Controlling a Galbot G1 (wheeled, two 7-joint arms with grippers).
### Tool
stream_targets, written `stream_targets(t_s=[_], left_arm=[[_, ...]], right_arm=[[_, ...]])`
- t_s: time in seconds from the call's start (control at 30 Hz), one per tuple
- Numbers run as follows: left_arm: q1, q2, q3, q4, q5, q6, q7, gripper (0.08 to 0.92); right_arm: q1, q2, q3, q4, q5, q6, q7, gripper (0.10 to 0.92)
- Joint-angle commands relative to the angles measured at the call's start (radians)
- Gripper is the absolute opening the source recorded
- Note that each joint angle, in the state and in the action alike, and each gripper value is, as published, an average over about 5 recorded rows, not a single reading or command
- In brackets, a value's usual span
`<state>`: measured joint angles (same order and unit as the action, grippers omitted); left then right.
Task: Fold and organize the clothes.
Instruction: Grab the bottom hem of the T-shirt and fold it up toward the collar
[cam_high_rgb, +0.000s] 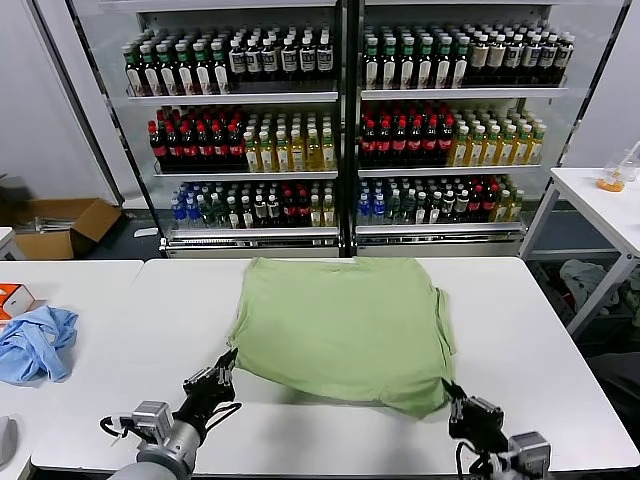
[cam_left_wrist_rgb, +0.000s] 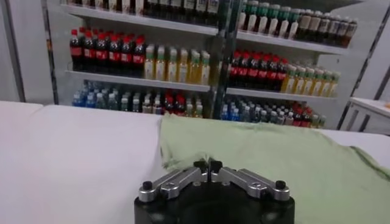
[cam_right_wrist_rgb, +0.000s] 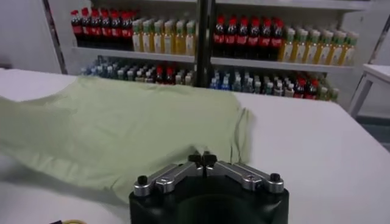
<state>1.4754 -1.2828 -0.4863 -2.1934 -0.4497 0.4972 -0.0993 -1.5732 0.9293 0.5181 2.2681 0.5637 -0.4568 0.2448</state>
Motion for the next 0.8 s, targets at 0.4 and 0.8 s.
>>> stream_targets(t_s=[0.4,0.8], left_arm=[[-0.358,0.032,0.078,0.34,-0.09,-0.006,-0.023,0.088],[-0.44,0.018,0.154,0.469,0.015,-0.026,-0.032,0.088]], right_arm=[[0.425,-0.085,-0.121,-0.295,0.095,0.0,-0.013,0.105],[0.587,-0.064,-0.256,-0.431,0.04,0.004,-0.039,0.105]])
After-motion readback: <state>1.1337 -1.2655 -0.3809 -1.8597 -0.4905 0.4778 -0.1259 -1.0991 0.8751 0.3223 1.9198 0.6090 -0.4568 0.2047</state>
